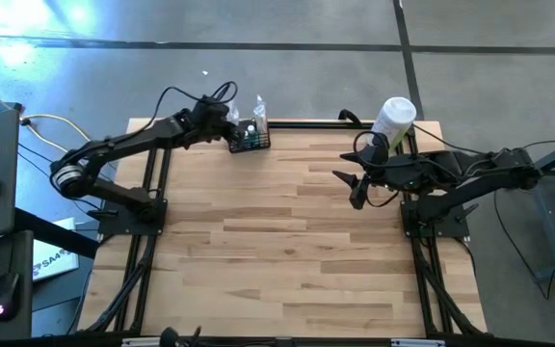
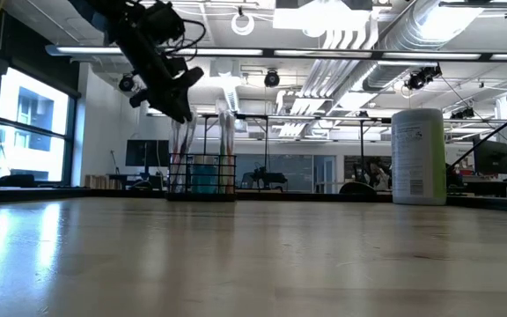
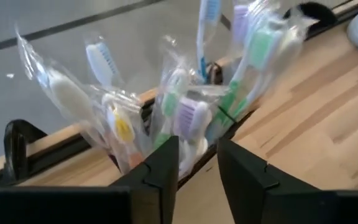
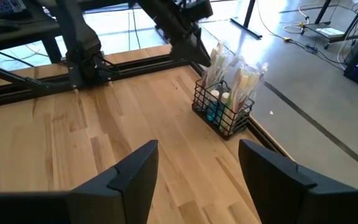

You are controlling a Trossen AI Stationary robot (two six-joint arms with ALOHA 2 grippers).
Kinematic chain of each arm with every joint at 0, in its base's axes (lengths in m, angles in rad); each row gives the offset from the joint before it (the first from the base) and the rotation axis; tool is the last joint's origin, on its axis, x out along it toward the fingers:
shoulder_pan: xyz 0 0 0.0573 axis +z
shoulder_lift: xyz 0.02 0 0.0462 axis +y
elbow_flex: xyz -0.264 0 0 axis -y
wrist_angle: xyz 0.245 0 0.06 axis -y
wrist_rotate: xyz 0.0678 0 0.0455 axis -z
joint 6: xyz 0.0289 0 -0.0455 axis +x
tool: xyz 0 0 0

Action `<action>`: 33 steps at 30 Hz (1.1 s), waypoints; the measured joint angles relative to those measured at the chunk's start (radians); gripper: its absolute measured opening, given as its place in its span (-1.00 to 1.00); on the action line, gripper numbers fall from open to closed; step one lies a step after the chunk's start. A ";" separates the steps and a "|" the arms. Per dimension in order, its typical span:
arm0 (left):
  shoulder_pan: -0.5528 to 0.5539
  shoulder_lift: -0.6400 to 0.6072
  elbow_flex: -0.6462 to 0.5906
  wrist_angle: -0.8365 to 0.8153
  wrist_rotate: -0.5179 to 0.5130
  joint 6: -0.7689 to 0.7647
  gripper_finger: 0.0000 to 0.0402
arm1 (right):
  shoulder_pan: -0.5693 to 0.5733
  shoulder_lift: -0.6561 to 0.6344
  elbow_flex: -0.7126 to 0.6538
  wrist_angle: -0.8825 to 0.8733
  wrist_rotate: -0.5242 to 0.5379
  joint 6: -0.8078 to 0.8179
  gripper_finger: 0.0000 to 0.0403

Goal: Pick & Place toothbrushing station
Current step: Put the violet toothbrush into the black wire organizer, then return to Home Position

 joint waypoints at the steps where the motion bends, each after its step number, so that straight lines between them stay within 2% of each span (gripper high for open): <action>1: 0.000 -0.007 0.000 0.000 0.001 0.000 -0.44 | 0.000 -0.005 0.000 -0.004 0.000 -0.001 0.07; 4: 0.000 -0.034 0.000 -0.030 0.049 0.003 -0.39 | 0.000 -0.030 -0.001 -0.017 -0.001 0.000 0.07; 7: 0.000 -0.079 0.000 -0.050 0.092 0.012 -0.44 | 0.001 -0.083 -0.001 -0.048 -0.001 0.028 0.07; 10: 0.000 -0.131 0.000 -0.076 0.109 0.055 -0.63 | 0.001 -0.153 -0.001 -0.090 -0.007 0.073 0.07; 13: 0.000 -0.189 0.000 -0.104 0.116 0.100 -0.90 | 0.001 -0.214 0.000 -0.129 -0.013 0.079 0.01; 17: 0.001 -0.269 0.000 -0.138 0.113 0.199 -0.96 | 0.001 -0.295 -0.001 -0.156 -0.034 0.077 -0.26; 23: 0.001 -0.367 -0.013 -0.099 0.164 0.325 -0.99 | 0.001 -0.417 -0.005 -0.140 -0.025 0.044 -0.91; 27: 0.001 -0.450 -0.112 -0.028 0.254 0.353 -0.99 | 0.000 -0.497 -0.099 -0.066 -0.027 0.042 -0.98; 29: 0.000 -0.500 -0.188 0.005 0.268 0.316 -0.99 | 0.000 -0.548 -0.180 -0.004 -0.048 0.048 -0.99; 33: 0.000 -0.615 -0.346 0.103 0.296 0.214 -1.00 | 0.001 -0.644 -0.386 0.261 -0.133 0.069 -0.98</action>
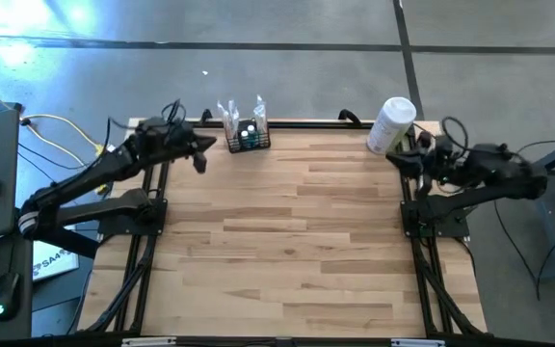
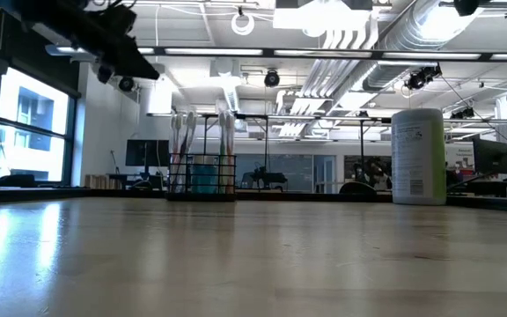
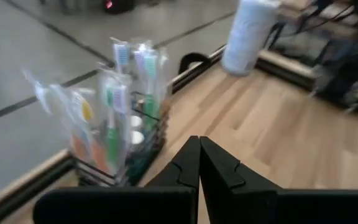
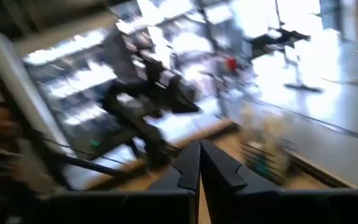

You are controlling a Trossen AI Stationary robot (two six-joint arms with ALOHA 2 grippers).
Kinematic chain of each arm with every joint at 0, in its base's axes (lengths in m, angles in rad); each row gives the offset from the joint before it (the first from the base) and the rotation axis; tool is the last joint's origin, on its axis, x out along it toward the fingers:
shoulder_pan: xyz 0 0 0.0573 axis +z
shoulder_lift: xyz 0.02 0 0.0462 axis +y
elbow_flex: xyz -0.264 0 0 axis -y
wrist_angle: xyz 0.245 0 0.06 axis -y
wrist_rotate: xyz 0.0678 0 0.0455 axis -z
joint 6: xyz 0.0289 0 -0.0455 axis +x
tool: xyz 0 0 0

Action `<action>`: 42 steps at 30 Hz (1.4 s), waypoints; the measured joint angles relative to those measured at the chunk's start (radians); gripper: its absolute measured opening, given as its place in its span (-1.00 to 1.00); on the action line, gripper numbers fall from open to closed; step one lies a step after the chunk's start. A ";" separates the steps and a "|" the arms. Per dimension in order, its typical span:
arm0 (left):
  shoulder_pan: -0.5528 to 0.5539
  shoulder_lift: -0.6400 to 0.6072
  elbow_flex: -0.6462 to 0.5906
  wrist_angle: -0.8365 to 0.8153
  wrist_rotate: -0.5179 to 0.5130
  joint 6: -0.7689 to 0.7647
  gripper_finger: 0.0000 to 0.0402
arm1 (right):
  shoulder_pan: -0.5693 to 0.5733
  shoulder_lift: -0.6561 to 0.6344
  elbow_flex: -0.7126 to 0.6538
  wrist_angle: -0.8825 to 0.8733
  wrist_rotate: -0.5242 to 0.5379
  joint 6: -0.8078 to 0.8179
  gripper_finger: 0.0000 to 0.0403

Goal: Pick & Place toothbrushing station
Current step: Return to Home Position

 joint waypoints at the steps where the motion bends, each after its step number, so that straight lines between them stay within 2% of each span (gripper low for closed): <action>1: 0.000 -0.033 -0.037 0.026 0.020 -0.018 -1.00 | 0.000 -0.019 -0.055 0.081 -0.033 -0.016 -0.99; 4: -0.001 -0.114 -0.124 0.099 0.080 -0.060 -1.00 | 0.000 -0.059 -0.185 0.280 -0.096 -0.077 -0.99; 8: -0.001 -0.215 -0.198 0.099 0.083 -0.102 -1.00 | 0.000 -0.087 -0.304 0.379 -0.055 -0.152 -0.99; 11: 0.000 -0.275 -0.225 0.085 0.089 -0.116 -1.00 | 0.000 -0.101 -0.361 0.396 -0.005 -0.179 -0.99; 18: 0.000 -0.389 -0.312 0.053 0.097 -0.175 -1.00 | 0.000 -0.151 -0.469 0.410 -0.005 -0.109 -0.99; 26: 0.000 -0.462 -0.395 0.062 0.133 -0.222 -1.00 | 0.000 -0.234 -0.575 0.407 -0.007 -0.012 -0.98; 39: -0.001 -0.578 -0.514 0.114 0.167 -0.244 -1.00 | 0.000 -0.286 -0.648 0.406 0.025 0.008 -0.98; 42: -0.001 -0.608 -0.555 0.148 0.163 -0.245 -1.00 | 0.000 -0.286 -0.671 0.407 0.071 0.008 -0.99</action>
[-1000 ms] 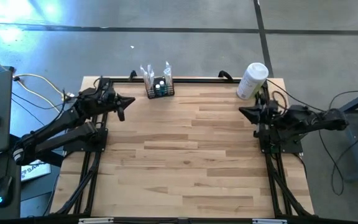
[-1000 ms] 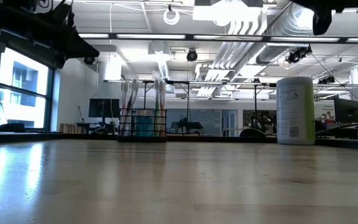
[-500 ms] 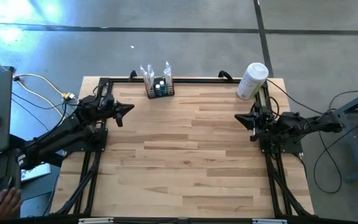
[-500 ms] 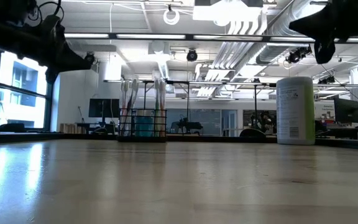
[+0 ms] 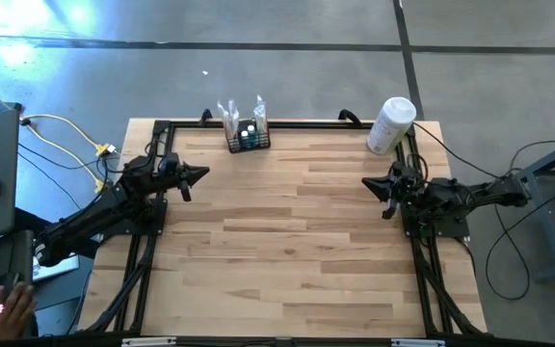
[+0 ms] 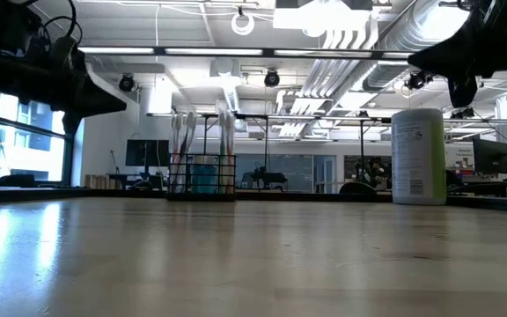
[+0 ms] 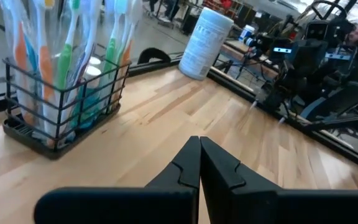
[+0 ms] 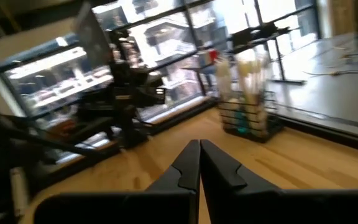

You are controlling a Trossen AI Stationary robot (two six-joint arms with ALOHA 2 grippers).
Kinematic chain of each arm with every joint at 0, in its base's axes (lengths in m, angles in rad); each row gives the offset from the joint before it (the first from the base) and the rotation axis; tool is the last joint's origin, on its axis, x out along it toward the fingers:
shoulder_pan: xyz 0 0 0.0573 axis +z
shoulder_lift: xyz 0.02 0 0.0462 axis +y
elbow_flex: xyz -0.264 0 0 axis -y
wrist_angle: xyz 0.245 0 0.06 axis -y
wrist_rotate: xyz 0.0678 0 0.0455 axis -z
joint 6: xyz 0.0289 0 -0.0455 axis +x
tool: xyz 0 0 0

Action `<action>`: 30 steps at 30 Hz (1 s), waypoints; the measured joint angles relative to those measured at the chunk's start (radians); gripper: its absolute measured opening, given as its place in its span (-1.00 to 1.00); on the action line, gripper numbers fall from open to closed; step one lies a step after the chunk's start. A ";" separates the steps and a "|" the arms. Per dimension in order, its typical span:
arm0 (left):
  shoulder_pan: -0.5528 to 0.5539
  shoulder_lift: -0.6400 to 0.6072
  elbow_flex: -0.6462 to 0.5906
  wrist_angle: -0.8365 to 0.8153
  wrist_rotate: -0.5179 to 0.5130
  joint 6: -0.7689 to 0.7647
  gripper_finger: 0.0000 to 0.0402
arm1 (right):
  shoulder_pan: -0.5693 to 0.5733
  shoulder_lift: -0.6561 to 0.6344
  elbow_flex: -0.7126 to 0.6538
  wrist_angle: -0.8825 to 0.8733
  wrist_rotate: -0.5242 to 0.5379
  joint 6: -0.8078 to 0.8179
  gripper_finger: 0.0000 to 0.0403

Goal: Pick & Place toothbrushing station
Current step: Return to Home Position

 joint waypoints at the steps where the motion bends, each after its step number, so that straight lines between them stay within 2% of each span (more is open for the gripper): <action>1: 0.000 -0.008 -0.012 0.005 -0.003 -0.002 -1.00 | 0.000 0.000 -0.008 0.000 0.019 0.000 -0.99; 5: 0.000 -0.025 -0.049 0.080 -0.011 -0.002 -1.00 | 0.000 0.000 -0.035 0.000 0.058 0.004 -0.98; 8: 0.000 -0.022 -0.063 0.119 -0.010 0.002 -1.00 | 0.000 0.000 -0.057 0.000 0.039 0.024 -0.98; 12: 0.000 -0.022 -0.067 0.120 0.005 0.027 -1.00 | 0.000 0.000 -0.095 -0.006 -0.122 0.031 -0.98; 17: 0.000 0.003 -0.068 0.126 0.066 0.054 -1.00 | 0.000 0.008 -0.127 0.030 -0.236 0.052 -0.98; 30: 0.000 0.065 -0.071 0.139 0.099 0.045 -1.00 | -0.001 0.010 -0.127 0.021 -0.232 0.030 -0.98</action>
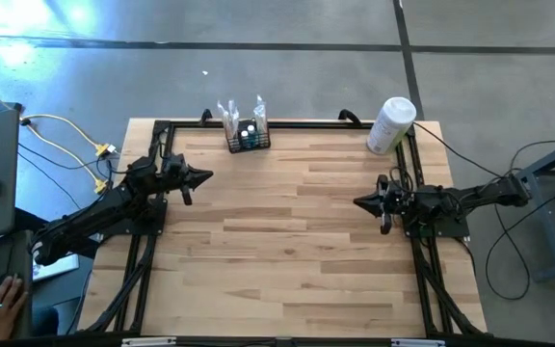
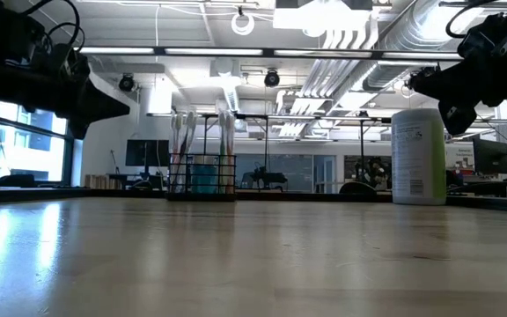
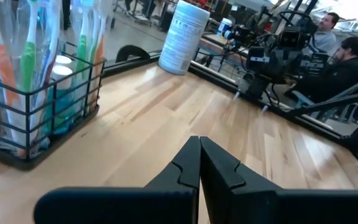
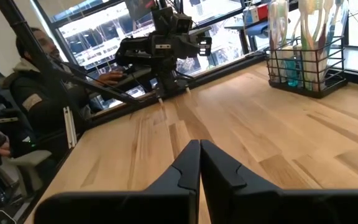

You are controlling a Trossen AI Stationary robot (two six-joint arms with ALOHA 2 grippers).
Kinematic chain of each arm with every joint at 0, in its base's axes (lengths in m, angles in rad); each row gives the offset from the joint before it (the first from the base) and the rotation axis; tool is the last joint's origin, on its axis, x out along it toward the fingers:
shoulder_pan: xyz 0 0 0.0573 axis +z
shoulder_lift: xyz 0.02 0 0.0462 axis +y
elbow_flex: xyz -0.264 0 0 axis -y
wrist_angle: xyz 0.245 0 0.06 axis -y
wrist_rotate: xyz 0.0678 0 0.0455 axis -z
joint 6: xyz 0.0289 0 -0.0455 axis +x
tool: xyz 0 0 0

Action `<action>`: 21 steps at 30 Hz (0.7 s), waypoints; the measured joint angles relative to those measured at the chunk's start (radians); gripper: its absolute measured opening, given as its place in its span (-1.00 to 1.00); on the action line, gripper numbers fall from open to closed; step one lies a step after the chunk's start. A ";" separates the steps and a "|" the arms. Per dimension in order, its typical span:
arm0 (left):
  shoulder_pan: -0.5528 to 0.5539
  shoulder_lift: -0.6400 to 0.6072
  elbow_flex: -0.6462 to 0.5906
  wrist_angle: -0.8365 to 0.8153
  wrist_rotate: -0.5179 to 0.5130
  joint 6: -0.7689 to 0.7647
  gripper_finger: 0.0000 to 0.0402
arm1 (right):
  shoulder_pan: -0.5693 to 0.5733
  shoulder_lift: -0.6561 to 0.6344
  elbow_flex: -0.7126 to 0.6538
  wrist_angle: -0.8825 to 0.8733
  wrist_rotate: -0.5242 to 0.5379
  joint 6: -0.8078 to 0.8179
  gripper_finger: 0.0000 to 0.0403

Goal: Pick & Place toothbrushing station
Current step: Return to Home Position

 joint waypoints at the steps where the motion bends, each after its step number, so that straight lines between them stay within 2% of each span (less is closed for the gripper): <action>1: 0.000 0.000 0.000 0.006 0.000 0.000 -1.00 | 0.000 0.000 0.000 0.000 0.000 0.000 -0.98; 6: 0.000 0.000 0.000 0.018 -0.012 -0.010 -1.00 | 0.000 0.000 0.000 0.000 0.026 0.000 -0.99; 10: 0.000 0.000 0.000 -0.011 -0.086 -0.018 -1.00 | 0.000 0.000 0.000 0.003 0.061 -0.028 -0.99; 21: 0.000 0.000 -0.001 -0.032 -0.177 -0.020 -1.00 | 0.000 0.000 -0.001 0.002 0.052 -0.064 -0.99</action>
